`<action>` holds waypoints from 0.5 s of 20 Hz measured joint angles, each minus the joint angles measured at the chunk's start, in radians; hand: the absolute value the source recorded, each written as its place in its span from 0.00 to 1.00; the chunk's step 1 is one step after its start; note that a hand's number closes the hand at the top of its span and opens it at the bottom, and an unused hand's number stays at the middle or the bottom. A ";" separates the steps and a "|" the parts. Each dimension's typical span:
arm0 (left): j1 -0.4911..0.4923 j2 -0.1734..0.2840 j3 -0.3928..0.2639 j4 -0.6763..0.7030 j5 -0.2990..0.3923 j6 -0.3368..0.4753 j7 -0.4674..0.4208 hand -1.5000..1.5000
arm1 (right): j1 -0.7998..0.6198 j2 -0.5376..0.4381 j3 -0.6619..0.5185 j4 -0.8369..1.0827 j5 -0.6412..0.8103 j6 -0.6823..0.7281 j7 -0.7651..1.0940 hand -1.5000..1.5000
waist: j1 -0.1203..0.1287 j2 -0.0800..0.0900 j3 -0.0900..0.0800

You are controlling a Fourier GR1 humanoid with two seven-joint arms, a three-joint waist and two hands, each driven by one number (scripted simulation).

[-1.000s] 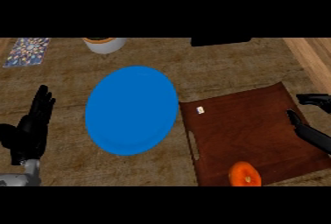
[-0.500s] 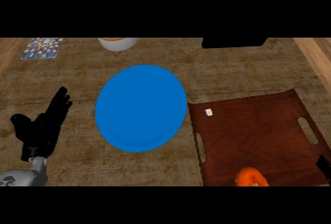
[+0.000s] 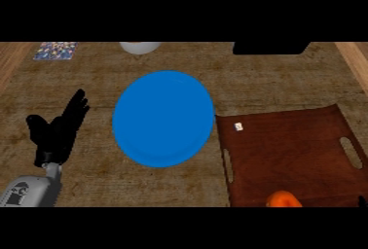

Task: Pick the squash from the tray and place it in the plate

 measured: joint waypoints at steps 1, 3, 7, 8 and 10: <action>-0.010 0.002 0.004 -0.004 0.001 -0.002 0.014 0.50 | 0.010 -0.017 0.004 -0.034 0.017 0.007 0.051 0.00 | 0.003 0.001 0.000; -0.011 0.002 0.007 0.001 -0.003 -0.011 0.013 0.50 | 0.026 -0.042 0.015 -0.070 0.052 0.024 0.126 0.00 | 0.006 0.001 0.000; 0.009 -0.010 0.004 -0.013 -0.018 -0.012 0.010 0.50 | 0.025 -0.067 0.059 -0.119 0.156 0.047 0.277 0.00 | 0.012 0.001 0.000; -0.002 -0.011 0.011 0.003 -0.017 -0.018 0.006 0.50 | 0.014 -0.077 0.062 -0.125 0.184 0.054 0.320 0.00 | 0.012 0.002 0.000; -0.002 -0.017 0.016 0.005 -0.023 -0.016 0.004 0.50 | 0.003 -0.084 0.074 -0.138 0.241 0.064 0.396 0.00 | 0.013 0.001 0.000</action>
